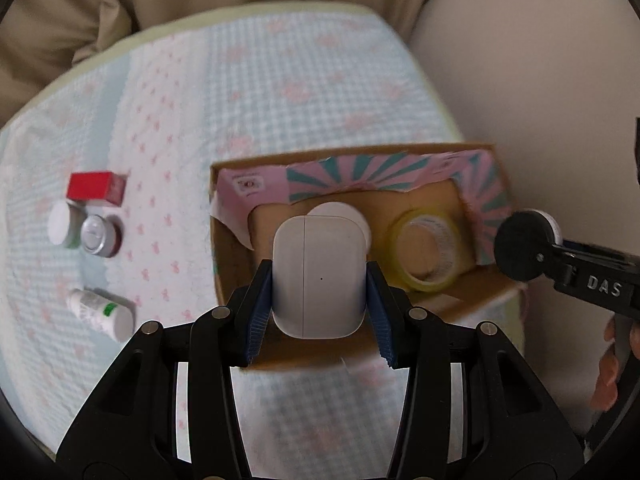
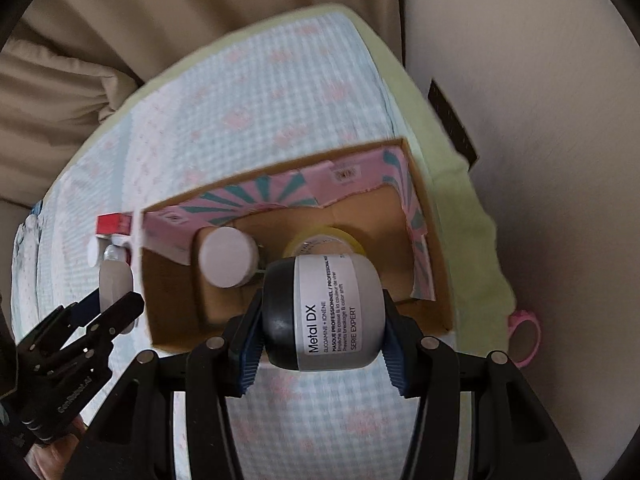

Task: Organize rigid objects
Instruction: 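Carry the earbud case with the left tool to the box while the right tool carries the dark jar, then release the earbud case in the box while the right tool drops the jar into the tape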

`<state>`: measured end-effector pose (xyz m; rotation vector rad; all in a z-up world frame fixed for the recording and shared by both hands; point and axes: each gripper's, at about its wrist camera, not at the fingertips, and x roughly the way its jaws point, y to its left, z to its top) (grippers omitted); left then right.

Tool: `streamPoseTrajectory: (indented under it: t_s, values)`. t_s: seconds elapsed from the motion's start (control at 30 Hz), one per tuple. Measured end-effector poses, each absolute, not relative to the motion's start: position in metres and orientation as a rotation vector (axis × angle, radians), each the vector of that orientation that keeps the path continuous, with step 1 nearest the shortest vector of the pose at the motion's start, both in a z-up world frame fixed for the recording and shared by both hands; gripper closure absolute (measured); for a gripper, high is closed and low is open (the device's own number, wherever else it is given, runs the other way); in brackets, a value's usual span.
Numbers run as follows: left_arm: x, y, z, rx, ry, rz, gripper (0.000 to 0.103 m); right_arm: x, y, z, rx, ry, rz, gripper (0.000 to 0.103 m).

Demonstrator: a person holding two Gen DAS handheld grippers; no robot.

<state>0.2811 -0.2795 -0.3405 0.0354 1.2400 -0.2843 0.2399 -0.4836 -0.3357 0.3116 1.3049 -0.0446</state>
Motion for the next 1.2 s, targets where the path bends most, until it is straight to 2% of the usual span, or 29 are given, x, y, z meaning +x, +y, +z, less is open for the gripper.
streamPoseTrajectory:
  t_s: [0.37, 0.73, 0.77, 0.83, 0.87, 0.93, 1.2]
  values:
    - [0.302, -0.282, -0.424, 0.059, 1.381, -0.192, 0.062, 0.263, -0.480, -0.415, 0.303, 1.426, -0.028, 0.055]
    - [0.295, -0.285, -0.444, 0.079, 1.453, -0.156, 0.061, 0.268, -0.458, -0.424, 0.118, 1.402, 0.042, 0.055]
    - [0.295, -0.286, -0.442, 0.088, 1.444, -0.162, 0.058, 0.267, -0.456, -0.422, 0.116, 1.389, 0.052, 0.055]
    - [0.294, -0.288, -0.434, 0.103, 1.418, -0.197, 0.008, 0.268, -0.455, -0.419, 0.116, 1.362, 0.045, 0.055]
    - [0.292, -0.289, -0.429, 0.097, 1.405, -0.221, 0.001, 0.267, -0.456, -0.418, 0.129, 1.355, 0.045, 0.038]
    - [0.289, -0.290, -0.416, 0.146, 1.361, -0.221, 0.000, 0.265, -0.459, -0.413, 0.169, 1.345, 0.060, 0.000]
    - [0.278, -0.280, -0.404, 0.143, 1.362, -0.234, 0.000, 0.251, -0.463, -0.406, 0.222, 1.332, 0.044, 0.000]
